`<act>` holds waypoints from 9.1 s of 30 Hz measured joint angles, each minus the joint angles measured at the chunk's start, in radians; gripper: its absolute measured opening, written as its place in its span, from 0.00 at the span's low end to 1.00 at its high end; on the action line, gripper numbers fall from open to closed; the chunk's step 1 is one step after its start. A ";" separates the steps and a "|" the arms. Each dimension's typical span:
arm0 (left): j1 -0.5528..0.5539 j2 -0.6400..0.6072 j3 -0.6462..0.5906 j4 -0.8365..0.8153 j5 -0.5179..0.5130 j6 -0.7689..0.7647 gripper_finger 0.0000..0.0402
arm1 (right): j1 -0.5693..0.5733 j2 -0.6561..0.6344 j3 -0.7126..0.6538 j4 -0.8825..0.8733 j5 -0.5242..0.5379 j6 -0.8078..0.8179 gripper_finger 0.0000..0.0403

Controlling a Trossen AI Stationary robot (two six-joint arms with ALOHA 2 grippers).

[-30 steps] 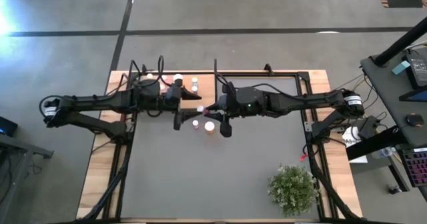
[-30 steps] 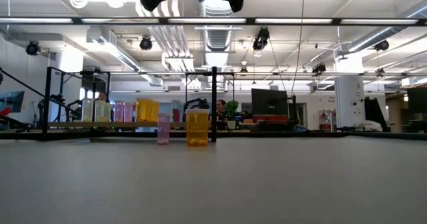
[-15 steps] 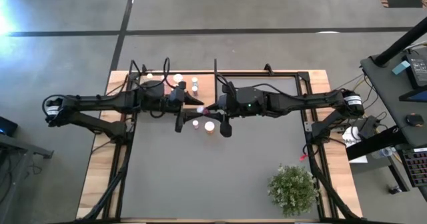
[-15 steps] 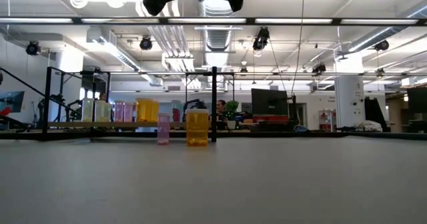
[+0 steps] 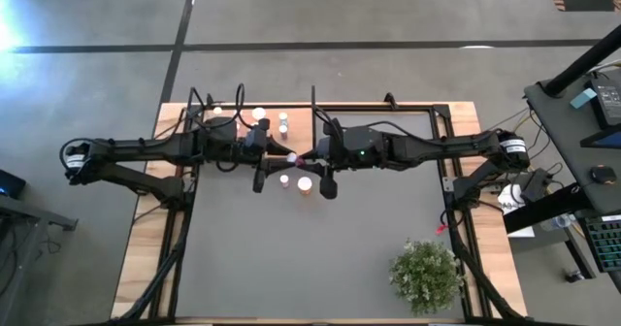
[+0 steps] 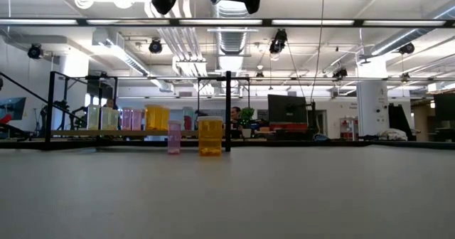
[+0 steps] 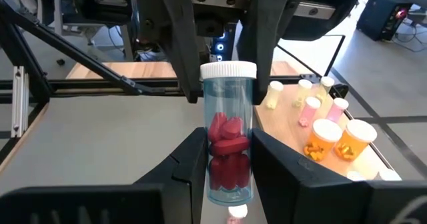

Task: Pick and place medicine bottles onto shelf by color
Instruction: Put the blue pill bottle on the shelf aligned with the other blue pill bottles, then put the pink pill bottle on the shelf aligned with the other pink pill bottles

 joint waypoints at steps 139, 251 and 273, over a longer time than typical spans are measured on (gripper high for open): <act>0.182 0.457 0.074 -0.357 -0.472 -0.367 0.26 | 0.001 -0.927 -1.318 0.663 0.046 0.242 0.50; -0.079 0.189 0.054 -0.511 -0.369 -0.875 0.48 | 0.001 -0.927 -1.319 0.659 0.046 0.229 0.50; -0.135 0.551 0.091 -0.513 -0.530 -1.153 0.62 | 0.000 -0.927 -1.320 0.660 0.045 0.229 0.50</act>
